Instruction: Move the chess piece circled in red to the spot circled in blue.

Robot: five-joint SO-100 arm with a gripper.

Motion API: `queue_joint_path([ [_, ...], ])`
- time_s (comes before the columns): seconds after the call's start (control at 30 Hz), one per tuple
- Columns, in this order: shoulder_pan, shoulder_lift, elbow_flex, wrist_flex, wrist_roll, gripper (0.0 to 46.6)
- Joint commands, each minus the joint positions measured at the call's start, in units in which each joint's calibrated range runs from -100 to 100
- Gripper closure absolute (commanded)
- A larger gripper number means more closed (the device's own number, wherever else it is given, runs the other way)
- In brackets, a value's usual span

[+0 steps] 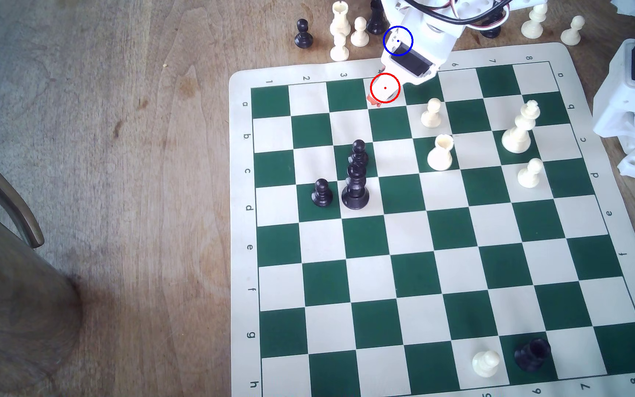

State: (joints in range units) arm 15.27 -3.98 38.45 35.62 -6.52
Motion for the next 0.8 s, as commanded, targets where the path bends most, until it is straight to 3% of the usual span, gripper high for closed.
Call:
queue_joint_path([
  [0.0,0.57,-0.86,-0.29,-1.30,0.29,31.1],
  [0.13,0.57,-0.86,-0.10,-1.30,0.59,35.0],
  [0.5,1.36,-0.94,-0.10,-1.87,0.73,36.7],
  [0.77,0.50,-1.11,0.17,-1.79,0.68,42.6],
])
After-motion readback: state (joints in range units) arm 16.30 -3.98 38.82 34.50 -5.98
